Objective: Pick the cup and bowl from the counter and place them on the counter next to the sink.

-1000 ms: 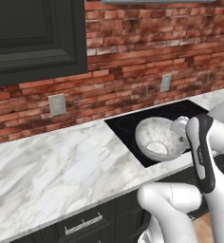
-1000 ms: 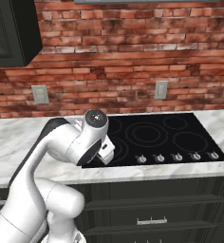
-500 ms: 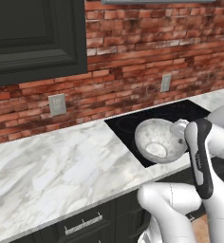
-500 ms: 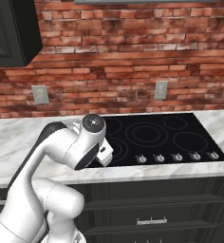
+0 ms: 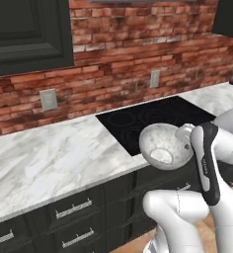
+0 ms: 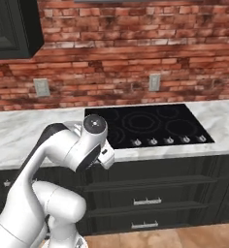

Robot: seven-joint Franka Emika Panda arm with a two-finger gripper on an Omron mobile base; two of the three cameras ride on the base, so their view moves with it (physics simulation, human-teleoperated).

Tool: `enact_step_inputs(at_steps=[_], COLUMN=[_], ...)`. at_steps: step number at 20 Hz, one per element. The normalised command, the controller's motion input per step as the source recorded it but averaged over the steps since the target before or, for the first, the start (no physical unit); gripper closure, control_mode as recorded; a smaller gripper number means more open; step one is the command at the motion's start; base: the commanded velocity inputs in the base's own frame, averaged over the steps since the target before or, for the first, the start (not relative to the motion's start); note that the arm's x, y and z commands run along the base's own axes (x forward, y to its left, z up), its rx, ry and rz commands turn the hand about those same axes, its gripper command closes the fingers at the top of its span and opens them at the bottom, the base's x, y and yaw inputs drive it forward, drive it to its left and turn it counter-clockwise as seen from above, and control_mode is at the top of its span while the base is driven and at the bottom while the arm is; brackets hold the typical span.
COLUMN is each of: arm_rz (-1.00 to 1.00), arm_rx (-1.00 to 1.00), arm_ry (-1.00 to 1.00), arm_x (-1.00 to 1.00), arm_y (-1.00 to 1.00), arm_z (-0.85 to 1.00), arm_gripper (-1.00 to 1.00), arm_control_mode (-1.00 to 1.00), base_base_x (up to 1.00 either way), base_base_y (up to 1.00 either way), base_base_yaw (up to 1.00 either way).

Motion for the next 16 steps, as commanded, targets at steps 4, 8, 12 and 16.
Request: enact_step_inputs(at_steps=[4,8,12,16], arm_rz=[0.00,0.00,0.00,0.00], arm_rx=[0.00,0.00,0.00,0.00], arm_ry=[0.00,0.00,0.00,0.00], arm_x=[0.00,0.00,0.00,0.00], arm_y=[0.00,0.00,0.00,0.00], arm_z=[0.00,0.00,0.00,0.00], arm_gripper=[1.00,1.00,1.00,1.00], arm_control_mode=[1.00,1.00,1.00,1.00], base_base_x=[-0.68,0.00,0.00,0.00], base_base_y=[-0.41,-0.39,-0.31,-0.31], base_base_yaw=[-0.36,-0.80,-0.87,-0.85])
